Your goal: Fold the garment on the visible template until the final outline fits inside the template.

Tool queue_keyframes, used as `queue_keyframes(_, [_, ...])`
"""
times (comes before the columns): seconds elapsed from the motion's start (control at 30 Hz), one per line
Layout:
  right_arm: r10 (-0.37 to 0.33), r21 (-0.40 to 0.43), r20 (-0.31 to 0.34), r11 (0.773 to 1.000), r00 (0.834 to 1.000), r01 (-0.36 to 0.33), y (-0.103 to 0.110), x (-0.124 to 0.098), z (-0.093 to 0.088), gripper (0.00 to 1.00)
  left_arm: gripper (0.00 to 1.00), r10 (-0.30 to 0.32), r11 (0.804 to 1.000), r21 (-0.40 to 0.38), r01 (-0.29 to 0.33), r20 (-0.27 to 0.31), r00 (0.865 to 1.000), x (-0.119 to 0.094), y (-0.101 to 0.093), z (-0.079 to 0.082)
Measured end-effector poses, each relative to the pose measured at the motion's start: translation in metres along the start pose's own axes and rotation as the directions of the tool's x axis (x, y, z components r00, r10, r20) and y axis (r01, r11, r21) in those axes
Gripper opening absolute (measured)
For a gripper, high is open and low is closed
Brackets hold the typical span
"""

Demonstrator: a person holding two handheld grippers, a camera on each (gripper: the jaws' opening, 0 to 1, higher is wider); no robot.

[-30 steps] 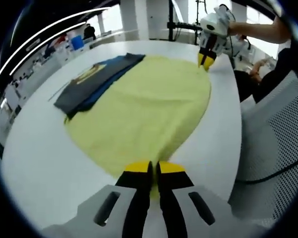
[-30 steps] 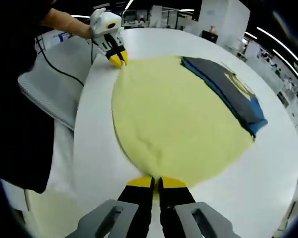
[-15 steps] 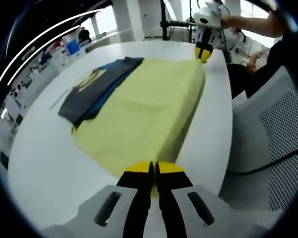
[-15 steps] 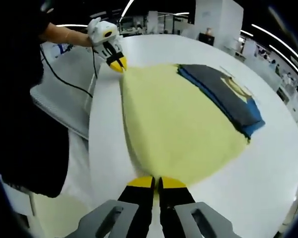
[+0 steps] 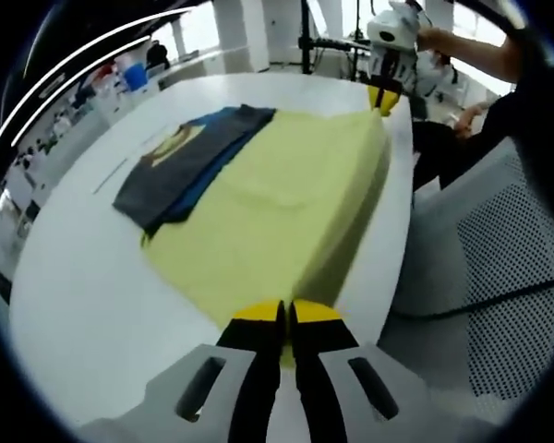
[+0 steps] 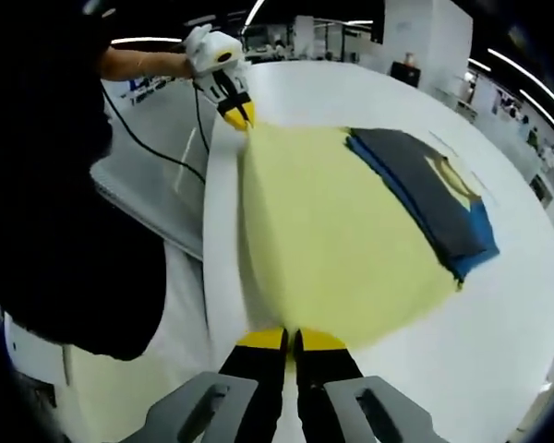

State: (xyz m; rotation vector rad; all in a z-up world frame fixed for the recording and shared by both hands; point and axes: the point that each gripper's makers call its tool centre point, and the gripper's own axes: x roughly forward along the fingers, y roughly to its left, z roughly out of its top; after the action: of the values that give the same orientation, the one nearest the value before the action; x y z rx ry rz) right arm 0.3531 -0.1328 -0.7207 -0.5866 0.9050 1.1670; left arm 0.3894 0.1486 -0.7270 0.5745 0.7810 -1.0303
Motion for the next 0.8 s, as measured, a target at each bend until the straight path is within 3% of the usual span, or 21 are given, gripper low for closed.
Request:
queue_keyframes(0.5, [0.061, -0.011, 0.005, 0.998, 0.998, -0.061, 0.02, -0.01, 0.004, 0.0, 0.0, -0.034, 0.999, 0.005, 0.035, -0.039, 0.999, -0.011, -0.013, -0.005])
queue_keyframes(0.8, [0.073, -0.021, -0.008, 0.997, 0.997, -0.073, 0.024, -0.021, 0.009, 0.0, 0.0, -0.061, 0.998, -0.002, 0.061, -0.065, 0.996, -0.021, -0.017, 0.001])
